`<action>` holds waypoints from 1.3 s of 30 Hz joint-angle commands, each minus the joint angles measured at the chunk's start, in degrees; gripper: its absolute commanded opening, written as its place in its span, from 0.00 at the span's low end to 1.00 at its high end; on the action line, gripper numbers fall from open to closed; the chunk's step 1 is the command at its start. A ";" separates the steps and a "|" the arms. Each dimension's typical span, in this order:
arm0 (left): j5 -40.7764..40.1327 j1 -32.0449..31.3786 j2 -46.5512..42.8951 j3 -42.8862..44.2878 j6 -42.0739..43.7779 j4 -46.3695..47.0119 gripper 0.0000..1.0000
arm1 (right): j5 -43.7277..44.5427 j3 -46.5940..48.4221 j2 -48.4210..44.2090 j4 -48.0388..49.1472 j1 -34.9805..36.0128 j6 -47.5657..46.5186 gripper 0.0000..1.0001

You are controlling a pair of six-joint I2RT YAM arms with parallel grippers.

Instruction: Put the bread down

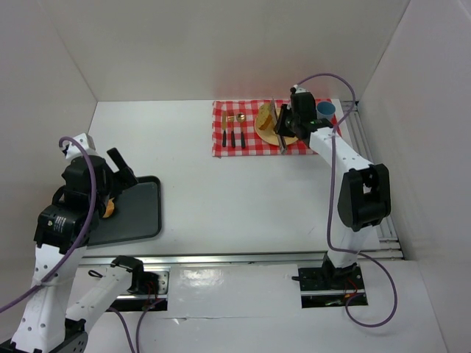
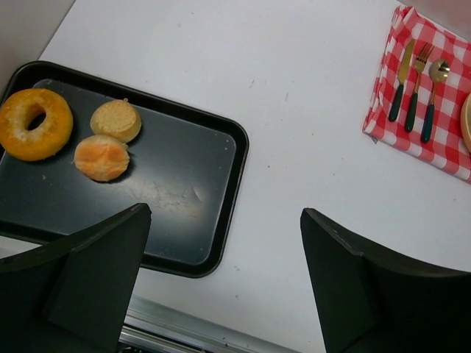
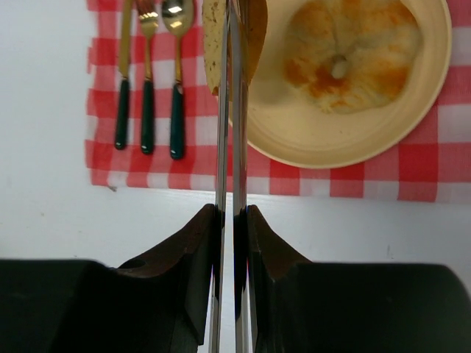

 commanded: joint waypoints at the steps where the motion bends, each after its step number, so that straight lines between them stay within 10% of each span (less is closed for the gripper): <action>1: 1.01 -0.14 -0.20 0.08 0.91 1.72 0.96 | 0.97 -2.06 -0.81 3.33 -1.64 -0.42 0.00; 8: 2.15 -0.14 0.86 0.08 0.91 2.24 0.96 | 0.44 -2.77 1.21 4.03 -2.79 -0.42 0.08; 15: 2.16 -0.14 0.86 -1.06 0.91 2.24 0.96 | 1.58 -2.16 -1.24 4.03 -2.26 -0.94 0.55; 31: 3.21 -0.14 1.38 -2.11 0.91 2.24 0.97 | 4.40 0.57 -12.50 2.01 0.45 -1.99 0.60; 39: 6.02 -0.14 3.14 -5.81 0.91 2.24 1.00 | 3.08 -20.90 -24.35 8.47 14.24 0.10 0.60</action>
